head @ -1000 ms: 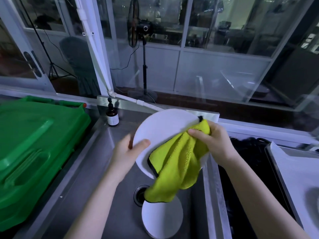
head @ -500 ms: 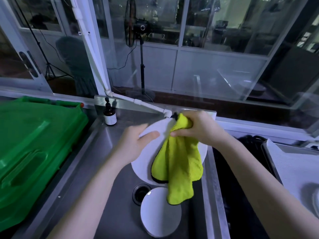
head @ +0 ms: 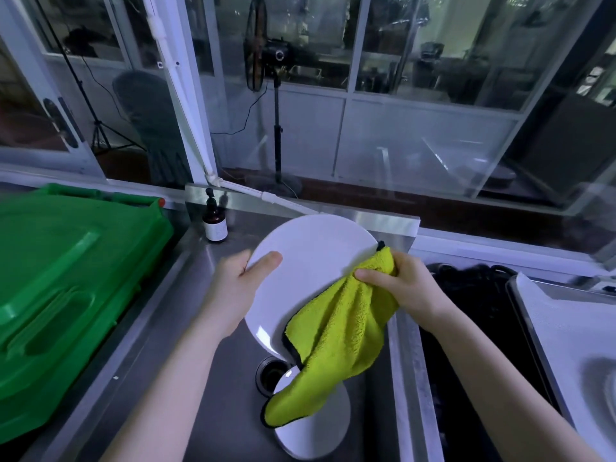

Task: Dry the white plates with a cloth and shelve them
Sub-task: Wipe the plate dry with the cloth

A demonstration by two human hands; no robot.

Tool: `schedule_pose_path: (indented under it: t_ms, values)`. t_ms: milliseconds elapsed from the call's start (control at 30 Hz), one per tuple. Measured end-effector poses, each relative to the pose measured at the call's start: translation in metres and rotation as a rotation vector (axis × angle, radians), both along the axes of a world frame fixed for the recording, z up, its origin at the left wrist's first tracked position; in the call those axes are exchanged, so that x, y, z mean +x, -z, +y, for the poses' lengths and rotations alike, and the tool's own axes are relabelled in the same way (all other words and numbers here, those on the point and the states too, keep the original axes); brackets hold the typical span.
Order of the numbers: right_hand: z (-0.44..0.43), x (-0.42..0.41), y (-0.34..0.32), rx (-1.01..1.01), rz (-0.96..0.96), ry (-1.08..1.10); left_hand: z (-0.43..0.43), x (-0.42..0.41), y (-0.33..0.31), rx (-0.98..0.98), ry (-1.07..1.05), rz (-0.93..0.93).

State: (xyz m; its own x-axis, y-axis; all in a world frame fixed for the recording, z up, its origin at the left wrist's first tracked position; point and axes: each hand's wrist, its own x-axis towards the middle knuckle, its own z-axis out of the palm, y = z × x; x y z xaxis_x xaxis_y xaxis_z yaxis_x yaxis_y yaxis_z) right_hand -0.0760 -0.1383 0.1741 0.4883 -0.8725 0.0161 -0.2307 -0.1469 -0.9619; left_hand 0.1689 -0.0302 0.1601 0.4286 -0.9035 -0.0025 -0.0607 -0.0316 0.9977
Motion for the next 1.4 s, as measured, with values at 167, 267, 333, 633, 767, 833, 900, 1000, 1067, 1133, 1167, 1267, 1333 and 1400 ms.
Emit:
schedule_pose_path:
  t_ms: [167,267,333,633,767,833,900,1000,1067,1133,1167,1267,1333,1400]
  values:
    - [-0.007,0.024,-0.035,-0.358,0.283,-0.163,-0.019,-0.009,-0.027,-0.012,0.243,-0.448]
    - [-0.008,0.03,-0.038,-0.431,0.303,-0.176,-0.025,-0.009,-0.03,-0.043,0.288,-0.501]
    - [-0.009,0.022,-0.034,-0.366,0.189,-0.072,-0.018,-0.003,-0.021,-0.054,0.184,-0.314]
    - [-0.001,0.004,-0.006,0.046,-0.207,0.127,0.008,-0.023,0.023,-0.045,-0.089,-0.005]
    - [-0.015,0.008,-0.027,-0.173,0.024,-0.001,-0.006,-0.003,-0.003,-0.035,0.074,-0.259]
    - [-0.018,0.02,-0.037,-0.344,0.227,-0.103,-0.016,-0.003,-0.02,-0.018,0.211,-0.468]
    - [-0.017,0.03,-0.04,-0.452,0.341,-0.19,-0.023,-0.005,-0.029,-0.014,0.274,-0.604]
    - [-0.016,0.027,-0.033,-0.462,0.276,-0.111,-0.019,-0.003,-0.024,-0.041,0.244,-0.482]
    - [-0.016,0.018,-0.028,-0.339,0.123,-0.013,-0.007,-0.004,-0.01,-0.063,0.119,-0.253]
    - [-0.013,0.01,-0.02,-0.161,-0.085,0.051,0.004,-0.01,0.01,-0.048,-0.007,-0.078]
    - [-0.01,0.008,-0.015,-0.082,-0.165,0.069,0.007,-0.014,0.019,-0.037,-0.051,-0.025]
    - [-0.006,0.007,-0.005,0.031,-0.24,0.099,0.004,-0.025,0.029,-0.063,-0.117,0.041]
    - [-0.006,0.004,-0.006,0.036,-0.197,0.092,0.001,-0.024,0.025,-0.078,-0.075,0.004]
    - [-0.01,0.001,-0.012,-0.017,-0.115,0.057,-0.002,-0.014,0.013,-0.074,-0.013,-0.067]
